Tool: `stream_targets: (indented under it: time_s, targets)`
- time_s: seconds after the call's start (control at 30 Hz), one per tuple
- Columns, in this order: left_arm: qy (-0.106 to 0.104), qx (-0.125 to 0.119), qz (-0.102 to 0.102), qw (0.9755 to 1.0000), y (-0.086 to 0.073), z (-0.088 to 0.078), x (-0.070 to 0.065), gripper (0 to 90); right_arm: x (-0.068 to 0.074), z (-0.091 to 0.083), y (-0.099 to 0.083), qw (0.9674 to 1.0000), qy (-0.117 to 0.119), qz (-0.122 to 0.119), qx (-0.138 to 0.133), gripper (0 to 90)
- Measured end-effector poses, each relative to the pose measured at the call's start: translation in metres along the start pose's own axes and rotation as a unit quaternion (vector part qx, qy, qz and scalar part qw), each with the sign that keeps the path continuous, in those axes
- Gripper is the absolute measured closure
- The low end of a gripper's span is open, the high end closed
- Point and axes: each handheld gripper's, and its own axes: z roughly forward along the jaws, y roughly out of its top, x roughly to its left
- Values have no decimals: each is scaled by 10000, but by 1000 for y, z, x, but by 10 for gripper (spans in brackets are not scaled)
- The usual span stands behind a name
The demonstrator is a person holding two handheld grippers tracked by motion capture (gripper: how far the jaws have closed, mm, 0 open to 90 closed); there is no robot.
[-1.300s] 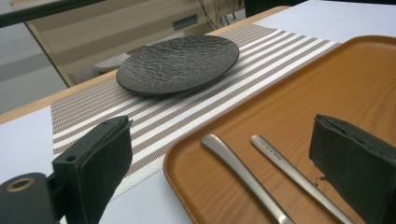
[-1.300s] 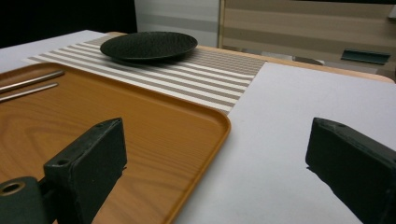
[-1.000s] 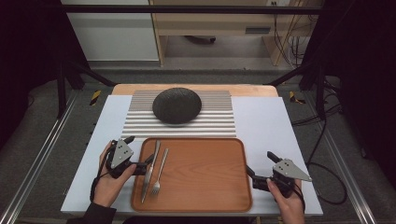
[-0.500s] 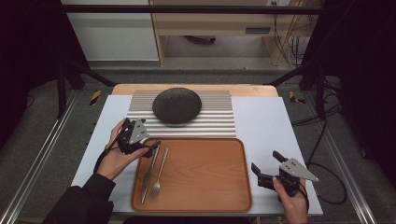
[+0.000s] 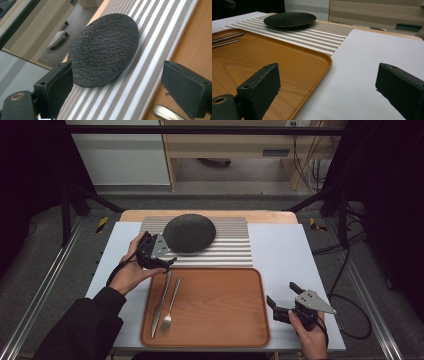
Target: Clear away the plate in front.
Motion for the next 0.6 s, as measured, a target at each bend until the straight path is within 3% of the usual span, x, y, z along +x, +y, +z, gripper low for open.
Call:
stream_targets:
  time_s: [0.07,0.3,0.6]
  targets:
    - [34,5,149,9999,3,3,3,112,0,0,-1,10000,-18,2,12,60]
    - [117,-28,242,9996,16,15,15,127,4,1,1,10000,-28,-59,35,60]
    - [429,-119,487,9978,19,35,23,143,7,-4,0,9998,68,-193,60,60]
